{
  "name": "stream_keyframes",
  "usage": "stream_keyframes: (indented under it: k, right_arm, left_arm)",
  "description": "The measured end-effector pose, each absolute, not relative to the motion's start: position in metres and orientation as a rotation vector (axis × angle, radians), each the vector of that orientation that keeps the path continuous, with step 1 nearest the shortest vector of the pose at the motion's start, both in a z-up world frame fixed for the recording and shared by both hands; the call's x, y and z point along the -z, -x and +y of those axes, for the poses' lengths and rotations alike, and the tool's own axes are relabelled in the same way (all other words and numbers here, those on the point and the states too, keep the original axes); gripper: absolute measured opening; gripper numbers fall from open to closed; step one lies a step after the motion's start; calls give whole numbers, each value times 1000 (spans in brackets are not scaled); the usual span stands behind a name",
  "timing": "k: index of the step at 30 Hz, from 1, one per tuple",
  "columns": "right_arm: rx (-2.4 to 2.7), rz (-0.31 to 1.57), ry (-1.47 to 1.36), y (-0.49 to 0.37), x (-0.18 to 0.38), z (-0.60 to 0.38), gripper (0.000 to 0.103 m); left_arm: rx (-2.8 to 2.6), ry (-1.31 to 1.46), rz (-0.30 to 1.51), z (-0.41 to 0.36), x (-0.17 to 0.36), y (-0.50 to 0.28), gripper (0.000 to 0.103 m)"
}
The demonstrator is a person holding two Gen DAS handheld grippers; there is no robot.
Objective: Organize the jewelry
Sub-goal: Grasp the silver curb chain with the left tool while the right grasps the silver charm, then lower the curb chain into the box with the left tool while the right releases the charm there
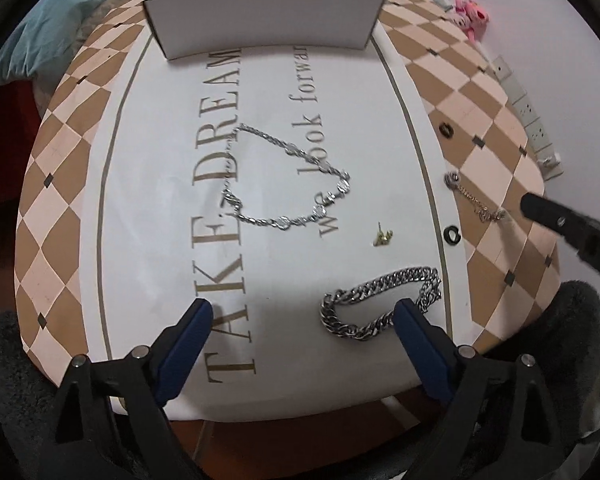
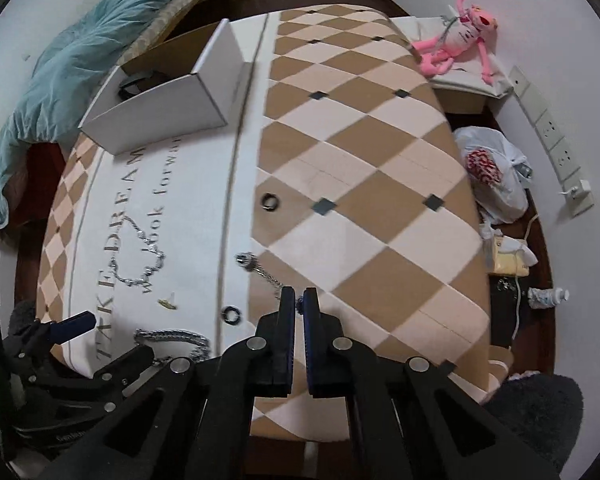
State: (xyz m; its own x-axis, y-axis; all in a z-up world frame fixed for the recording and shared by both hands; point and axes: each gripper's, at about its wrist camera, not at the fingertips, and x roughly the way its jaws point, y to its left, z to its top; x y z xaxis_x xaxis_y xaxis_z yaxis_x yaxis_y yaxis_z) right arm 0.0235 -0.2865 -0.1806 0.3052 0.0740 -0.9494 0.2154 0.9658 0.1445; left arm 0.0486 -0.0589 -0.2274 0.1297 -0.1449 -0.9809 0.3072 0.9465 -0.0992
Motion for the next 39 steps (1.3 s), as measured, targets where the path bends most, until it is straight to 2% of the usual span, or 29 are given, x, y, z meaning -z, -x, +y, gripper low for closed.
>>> stream_keyframes:
  k: [1,3,5,6,7,11,15,25,27,28,29,35,39]
  right_arm:
    - [102,1264,-268,-22,181,-289,6]
    - [120,1261,-271,-21,181,-292,8]
    - [126,1261,-287,-19,181,-296,13]
    - [128,1261,-299,-18,182,-298,15]
    - [127,1261,-313,-17,182,-301,19]
    - [98,1248,-382,-16,181,-308,46]
    - [47,1230,-415,-23,178,-301,47]
    - [-13,1259,-250,-57,198,-242,46]
    - [-8,1278,-214,-59,208,-236,37]
    - [-6,1284,-201,-59,212,-234,15]
    - [6,1259,-180,-59,211,-233,9]
    - [-13,1189,-216,-51,195,-239,8]
    - [-33,1106,-261,-46,163,-246,8]
  left_arm:
    - [328,-151,1414,-61,229,-47,71]
    - [323,-191,1403,-66,229,-45,65]
    - [333,-216,1374,-70,225,-41,45]
    - [325,-237,1356,-73,223,-40,23]
    - [341,-225,1354,-73,221,-40,6]
    - [354,-148,1362,-61,219,-48,6]
    - [311,-94,1335,-32,210,-65,6]
    - [236,-48,1267,8,194,-93,6]
    - [237,-53,1258,15,192,-97,6]
    - [240,-55,1255,14,191,-99,6]
    - [245,-56,1252,13,190,-101,6]
    - [298,-50,1225,2,174,-103,6]
    - [337,-26,1187,-3,152,-102,6]
